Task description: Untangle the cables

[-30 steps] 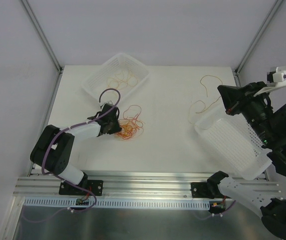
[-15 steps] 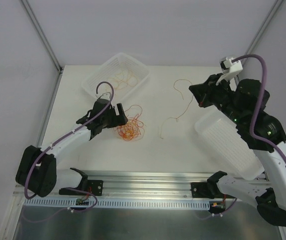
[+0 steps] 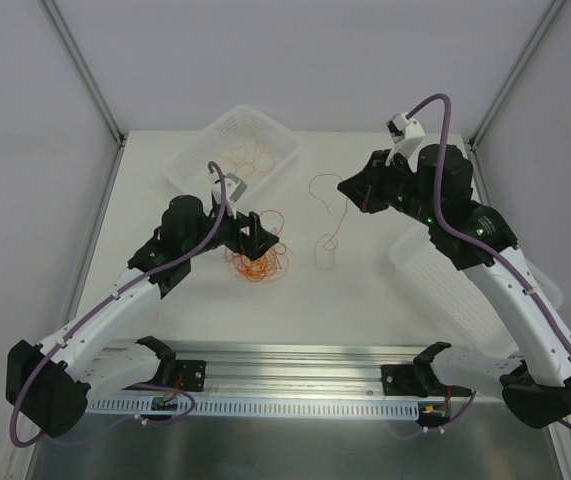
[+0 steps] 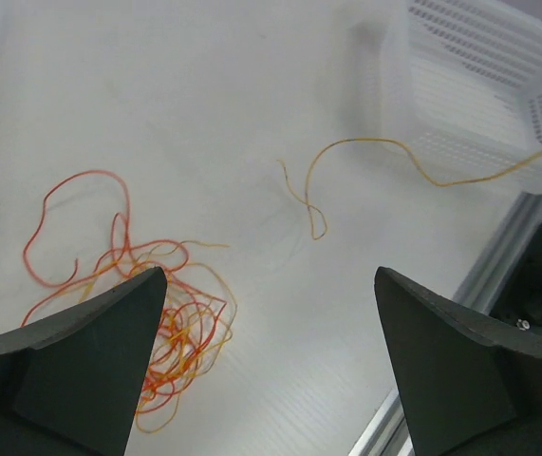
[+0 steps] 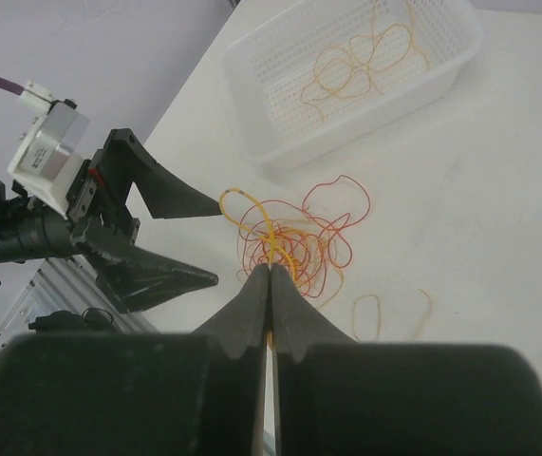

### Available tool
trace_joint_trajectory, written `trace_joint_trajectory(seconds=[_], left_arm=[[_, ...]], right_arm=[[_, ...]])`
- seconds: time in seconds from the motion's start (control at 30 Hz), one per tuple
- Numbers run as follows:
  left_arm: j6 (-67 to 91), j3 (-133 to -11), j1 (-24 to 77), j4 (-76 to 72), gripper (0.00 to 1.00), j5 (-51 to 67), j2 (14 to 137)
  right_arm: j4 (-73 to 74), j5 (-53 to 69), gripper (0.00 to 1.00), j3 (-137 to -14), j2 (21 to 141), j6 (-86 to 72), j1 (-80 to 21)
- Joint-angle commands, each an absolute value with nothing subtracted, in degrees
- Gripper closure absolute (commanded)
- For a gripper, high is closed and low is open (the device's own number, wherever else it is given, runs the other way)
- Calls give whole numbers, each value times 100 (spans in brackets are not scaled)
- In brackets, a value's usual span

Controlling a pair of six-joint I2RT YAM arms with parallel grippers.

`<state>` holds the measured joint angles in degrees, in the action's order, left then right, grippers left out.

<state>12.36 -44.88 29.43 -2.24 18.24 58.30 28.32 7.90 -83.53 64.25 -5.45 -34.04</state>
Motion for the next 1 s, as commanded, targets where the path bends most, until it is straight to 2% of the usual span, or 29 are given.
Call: trace_joint_trajectory(seconds=[0.0, 0.33, 0.47, 0.6, 0.63, 0.7, 0.73, 0.77, 0.8, 0.93, 0.97], left_arm=[[677, -4868, 3277, -922, 7, 2671, 5748], [458, -5343, 4358, -2311, 6, 2909, 6802], [211, -5607, 4588, -2338, 11, 3023, 7171], [193, -5739, 4702, -2338, 26, 3155, 7391], [237, -5765, 4720, -2338, 43, 3207, 7409], [298, -5783, 4763, -2338, 65, 3296, 7427], [368, -5801, 4764, -2347, 85, 3305, 7427], [404, -5809, 4772, -2347, 96, 3339, 7418], [439, -5818, 4772, -2338, 100, 3357, 7383], [641, -5932, 4772, -2338, 100, 3340, 7304], [659, -5967, 4772, -2329, 100, 3340, 7295]], right_arm=[[2408, 1116, 99, -8332, 6495, -835, -3384], [2311, 1222, 99, -8095, 6451, -1098, -3401], [2294, 1239, 99, -8016, 6337, -1169, -3401], [2276, 1204, 99, -7910, 6223, -1222, -3393], [2285, 1178, 100, -7867, 6205, -1213, -3393], [2337, 1090, 99, -7831, 6144, -1169, -3384], [2381, 1055, 99, -7831, 6126, -1108, -3384], [2425, 968, 99, -7822, 6117, -1064, -3384], [2521, 915, 99, -7814, 6100, -1020, -3384], [2698, 528, 97, -7682, 5977, -844, -3384], [2724, 414, 91, -7656, 5950, -818, -3366]])
